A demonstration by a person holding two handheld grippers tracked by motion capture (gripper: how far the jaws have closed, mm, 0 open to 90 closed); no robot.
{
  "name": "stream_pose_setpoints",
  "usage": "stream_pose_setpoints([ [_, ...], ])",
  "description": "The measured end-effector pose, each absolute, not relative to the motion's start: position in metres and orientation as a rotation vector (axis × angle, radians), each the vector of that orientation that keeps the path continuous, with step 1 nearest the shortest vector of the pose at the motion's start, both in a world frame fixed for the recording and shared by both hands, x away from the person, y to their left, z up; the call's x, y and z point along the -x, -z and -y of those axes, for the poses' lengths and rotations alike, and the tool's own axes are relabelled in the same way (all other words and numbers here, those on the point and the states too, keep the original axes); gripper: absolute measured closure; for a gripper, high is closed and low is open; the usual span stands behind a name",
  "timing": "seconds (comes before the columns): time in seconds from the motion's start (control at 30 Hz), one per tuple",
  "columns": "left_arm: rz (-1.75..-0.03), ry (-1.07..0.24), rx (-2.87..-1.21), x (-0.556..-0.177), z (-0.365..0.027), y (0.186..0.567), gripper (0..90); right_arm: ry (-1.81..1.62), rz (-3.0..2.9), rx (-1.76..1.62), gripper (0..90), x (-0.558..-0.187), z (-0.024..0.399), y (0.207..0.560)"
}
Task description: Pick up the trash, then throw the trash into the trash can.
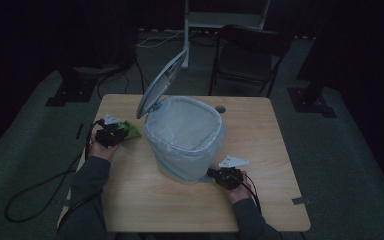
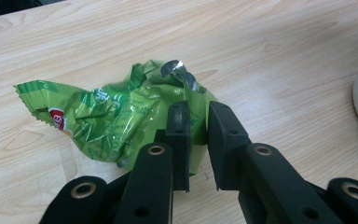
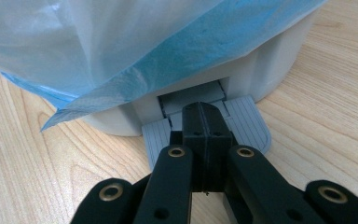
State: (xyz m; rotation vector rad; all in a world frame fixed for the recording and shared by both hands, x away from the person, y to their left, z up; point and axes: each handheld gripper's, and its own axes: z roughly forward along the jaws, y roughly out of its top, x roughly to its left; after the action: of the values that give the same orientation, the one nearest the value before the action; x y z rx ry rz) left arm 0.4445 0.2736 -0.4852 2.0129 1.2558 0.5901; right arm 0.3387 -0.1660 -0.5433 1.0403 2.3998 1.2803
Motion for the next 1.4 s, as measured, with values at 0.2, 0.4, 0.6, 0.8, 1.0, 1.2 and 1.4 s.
stream_pose_setpoints([
  [0.2, -1.256, -0.607, -1.977, -0.438, -0.273, 0.480, 83.1, -1.284, -2.402, -1.038, 89.9, -0.339, 0.166, 0.543],
  [0.4, -1.232, -0.608, -1.986, -0.436, -0.269, 0.475, 84.0, -1.285, -2.401, -1.038, 89.9, -0.339, 0.166, 0.544],
  [0.6, -1.228, -0.604, -1.990, -0.434, -0.270, 0.474, 85.7, -1.286, -2.402, -1.040, 89.9, -0.339, 0.166, 0.544],
  [0.8, -1.215, -0.606, -1.987, -0.428, -0.271, 0.471, 85.7, -1.286, -2.406, -1.040, 89.9, -0.340, 0.167, 0.543],
  [1.0, -1.198, -0.616, -1.988, -0.420, -0.270, 0.466, 85.8, -1.284, -2.410, -1.039, 89.9, -0.340, 0.167, 0.543],
  [1.2, -1.176, -0.620, -1.979, -0.412, -0.268, 0.459, 85.7, -1.289, -2.411, -1.041, 89.9, -0.340, 0.167, 0.543],
  [1.4, -1.153, -0.631, -1.985, -0.405, -0.267, 0.455, 85.8, -1.294, -2.414, -1.042, 89.9, -0.341, 0.168, 0.544],
])
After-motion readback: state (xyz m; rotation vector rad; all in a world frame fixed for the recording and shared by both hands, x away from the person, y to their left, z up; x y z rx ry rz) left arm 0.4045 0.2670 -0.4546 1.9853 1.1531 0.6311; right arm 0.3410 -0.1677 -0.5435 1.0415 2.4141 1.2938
